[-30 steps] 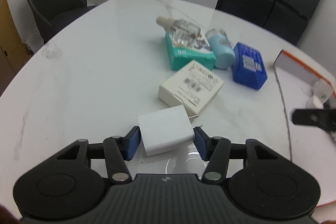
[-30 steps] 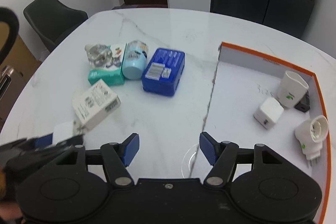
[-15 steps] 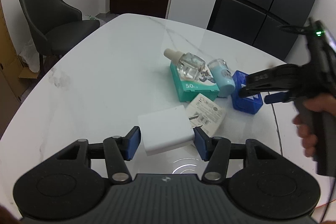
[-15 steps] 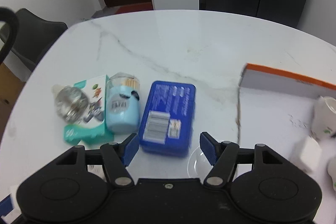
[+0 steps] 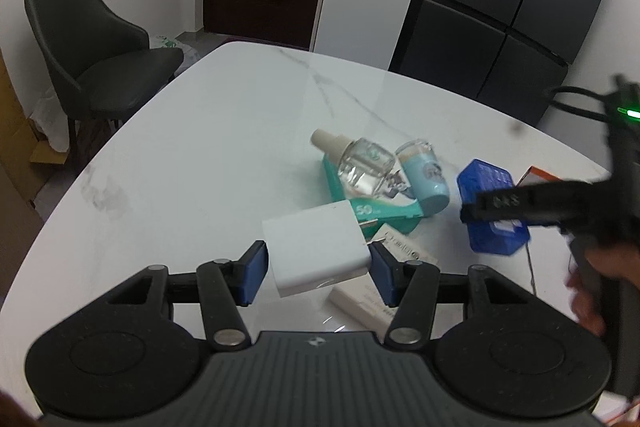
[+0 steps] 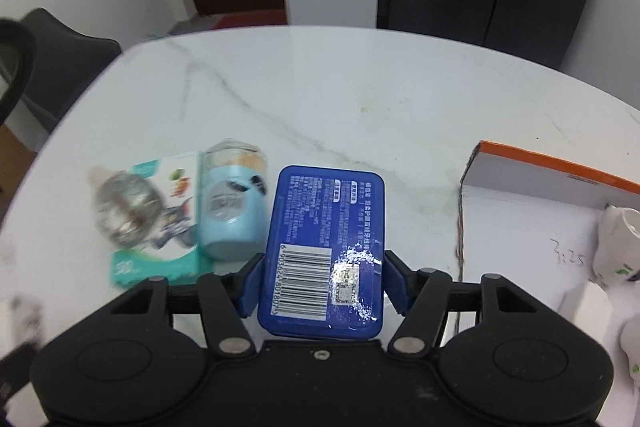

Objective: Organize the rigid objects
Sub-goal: 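Grasp the blue tin box with the right tool while the left tool holds the charger, then carry the white charger and blue tin box toward the orange-rimmed tray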

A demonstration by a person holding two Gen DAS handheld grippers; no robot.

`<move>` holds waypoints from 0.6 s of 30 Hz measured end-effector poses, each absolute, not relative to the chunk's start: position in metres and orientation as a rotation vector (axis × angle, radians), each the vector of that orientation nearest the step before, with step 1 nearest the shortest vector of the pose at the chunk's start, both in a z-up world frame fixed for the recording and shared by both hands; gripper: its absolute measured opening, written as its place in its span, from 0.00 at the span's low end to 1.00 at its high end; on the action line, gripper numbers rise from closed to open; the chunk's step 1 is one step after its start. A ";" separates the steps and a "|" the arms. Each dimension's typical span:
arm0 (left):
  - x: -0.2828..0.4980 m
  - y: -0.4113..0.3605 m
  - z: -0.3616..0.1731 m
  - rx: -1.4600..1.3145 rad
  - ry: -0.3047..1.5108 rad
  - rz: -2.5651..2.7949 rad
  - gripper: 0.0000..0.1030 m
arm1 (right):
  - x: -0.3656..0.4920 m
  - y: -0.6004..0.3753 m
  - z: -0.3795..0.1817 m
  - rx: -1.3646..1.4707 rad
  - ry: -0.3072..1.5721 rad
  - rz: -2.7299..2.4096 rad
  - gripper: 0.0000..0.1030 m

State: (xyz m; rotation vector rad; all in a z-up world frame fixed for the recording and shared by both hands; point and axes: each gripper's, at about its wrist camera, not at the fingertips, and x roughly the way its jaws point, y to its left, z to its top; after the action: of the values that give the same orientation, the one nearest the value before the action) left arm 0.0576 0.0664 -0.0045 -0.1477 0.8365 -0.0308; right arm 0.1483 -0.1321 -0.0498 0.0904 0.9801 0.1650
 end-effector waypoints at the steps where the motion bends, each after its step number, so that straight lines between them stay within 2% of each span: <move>1: 0.058 0.064 -0.003 -0.147 0.835 -0.033 0.54 | 0.141 -0.135 -0.045 0.105 0.973 0.171 0.71; 18: 0.034 -0.005 0.021 -0.089 0.831 -0.070 0.54 | 0.036 -0.191 0.014 0.060 0.870 0.188 0.71</move>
State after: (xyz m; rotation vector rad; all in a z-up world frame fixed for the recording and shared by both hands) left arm 0.0340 -0.0054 0.0210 -0.0890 0.8309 -0.0697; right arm 0.0355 -0.1910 0.0145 0.0596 0.8704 0.1882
